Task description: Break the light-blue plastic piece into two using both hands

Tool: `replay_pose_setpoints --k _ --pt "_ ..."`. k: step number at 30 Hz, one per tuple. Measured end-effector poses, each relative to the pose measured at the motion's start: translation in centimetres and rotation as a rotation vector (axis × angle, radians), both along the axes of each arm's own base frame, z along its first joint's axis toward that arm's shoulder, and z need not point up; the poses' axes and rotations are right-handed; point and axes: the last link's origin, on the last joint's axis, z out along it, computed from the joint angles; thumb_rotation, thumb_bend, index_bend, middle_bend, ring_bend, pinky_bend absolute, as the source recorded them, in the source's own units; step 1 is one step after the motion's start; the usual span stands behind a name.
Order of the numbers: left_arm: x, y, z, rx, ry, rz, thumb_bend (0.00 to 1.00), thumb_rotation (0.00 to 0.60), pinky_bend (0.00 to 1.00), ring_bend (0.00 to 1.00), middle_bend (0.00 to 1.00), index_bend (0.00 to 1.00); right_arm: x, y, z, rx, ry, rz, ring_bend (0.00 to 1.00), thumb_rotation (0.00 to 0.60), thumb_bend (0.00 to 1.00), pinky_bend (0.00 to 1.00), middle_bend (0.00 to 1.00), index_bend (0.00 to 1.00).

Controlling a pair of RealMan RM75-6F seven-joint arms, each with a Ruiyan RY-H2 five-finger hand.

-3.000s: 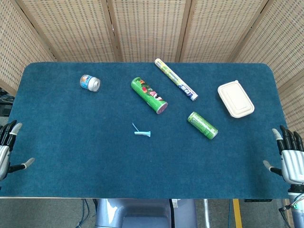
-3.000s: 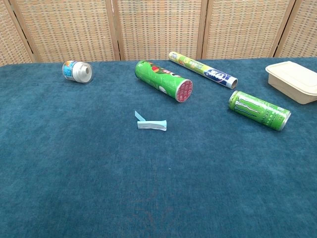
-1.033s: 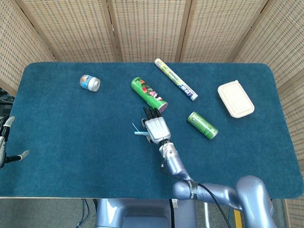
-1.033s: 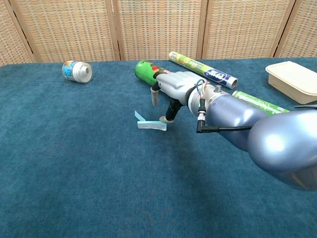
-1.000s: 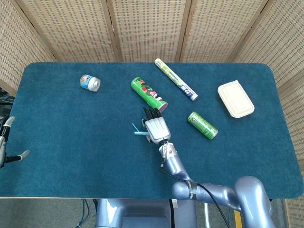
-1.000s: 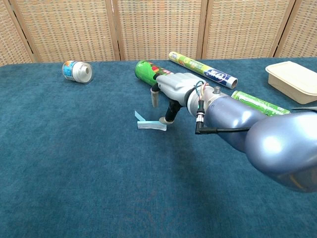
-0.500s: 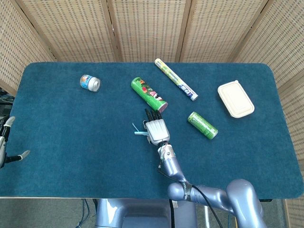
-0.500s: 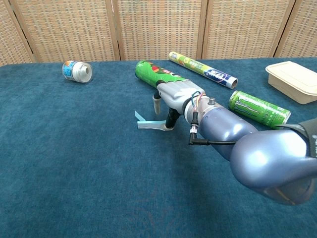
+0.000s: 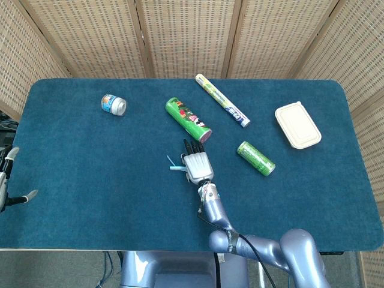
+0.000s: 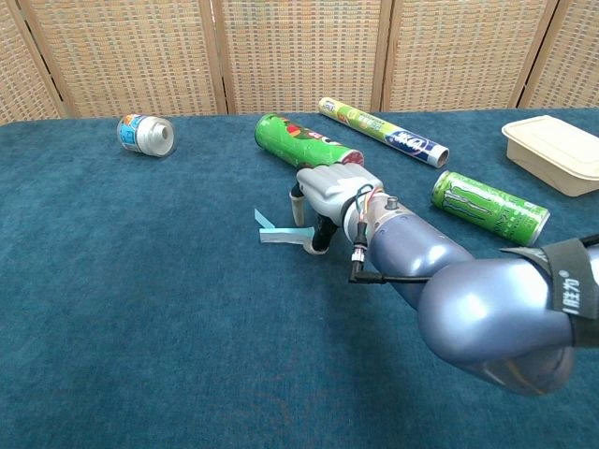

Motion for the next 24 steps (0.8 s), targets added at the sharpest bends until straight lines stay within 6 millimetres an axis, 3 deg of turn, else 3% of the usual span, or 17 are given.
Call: replay_pose_setpoints --k 13,24 --pt "-0.11 0.1 -0.03 0.001 0.006 0.005 0.0 0.6 0.0 0.0 0.0 0.0 -0.34 -0.35 -0.44 -0.007 0.024 0.0 0.0 0.6 0.38 0.0 0.0 0.47" --pt "-0.06 0.1 -0.14 -0.001 0.005 0.003 0.0 0.6 0.0 0.0 0.0 0.0 -0.25 -0.38 -0.68 -0.007 0.008 0.012 0.0 0.6 0.44 0.0 0.0 0.58"
